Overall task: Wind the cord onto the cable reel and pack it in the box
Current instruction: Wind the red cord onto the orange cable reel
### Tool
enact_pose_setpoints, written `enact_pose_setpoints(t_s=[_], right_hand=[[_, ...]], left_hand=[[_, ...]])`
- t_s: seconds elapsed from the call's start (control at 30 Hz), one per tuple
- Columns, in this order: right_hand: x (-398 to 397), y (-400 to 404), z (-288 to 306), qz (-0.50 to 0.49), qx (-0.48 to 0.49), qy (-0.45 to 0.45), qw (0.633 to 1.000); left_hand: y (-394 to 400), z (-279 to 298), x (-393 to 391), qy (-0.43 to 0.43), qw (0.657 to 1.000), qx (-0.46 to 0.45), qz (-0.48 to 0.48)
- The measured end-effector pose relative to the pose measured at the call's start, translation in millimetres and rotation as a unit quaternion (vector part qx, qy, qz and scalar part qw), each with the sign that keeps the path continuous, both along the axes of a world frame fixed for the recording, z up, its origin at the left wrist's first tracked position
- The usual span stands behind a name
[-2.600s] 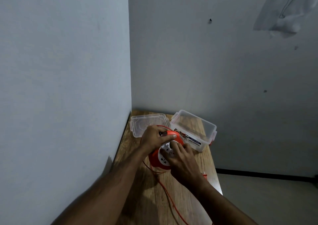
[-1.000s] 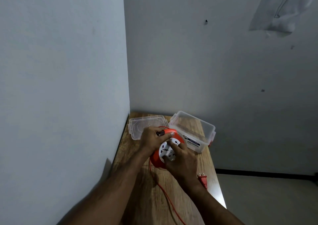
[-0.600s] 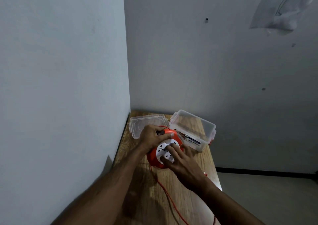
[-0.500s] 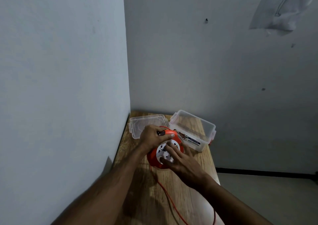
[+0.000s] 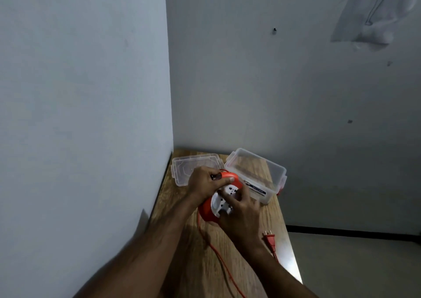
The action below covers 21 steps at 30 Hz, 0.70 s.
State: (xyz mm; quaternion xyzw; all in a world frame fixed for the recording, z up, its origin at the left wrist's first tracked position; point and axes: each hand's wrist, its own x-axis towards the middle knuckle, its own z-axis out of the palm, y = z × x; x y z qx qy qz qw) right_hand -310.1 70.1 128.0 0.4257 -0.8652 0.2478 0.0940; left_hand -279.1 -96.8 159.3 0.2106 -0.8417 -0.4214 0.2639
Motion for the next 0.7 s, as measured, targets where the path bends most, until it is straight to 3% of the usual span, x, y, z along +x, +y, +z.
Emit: enact_pose_setpoints(t_s=[0.07,0.13,0.27,0.4,0.7], right_hand=[[6,-5,-2,-0.037,-0.101,-0.082,0.991],[9,-7,-3,-0.042,-0.100,-0.080,0.991],[11,1,-5,0.008,-0.033,0.049,0.998],[4,13,-14,0.084,0.012,0.211,0.974],[-28,16,8,0.254,0.144,0.282,0.914]], left_hand=[[1,-1,1,0.008,1.000,0.015,0.013],[2,-3,1,0.001,1.000,0.018,0.016],[-1,-3,3,0.005,0.999,0.030,0.017],[-5,0,4,0.002,1.000,0.014,0.011],[-4,1,6,-0.024,1.000,0.002,-0.014]])
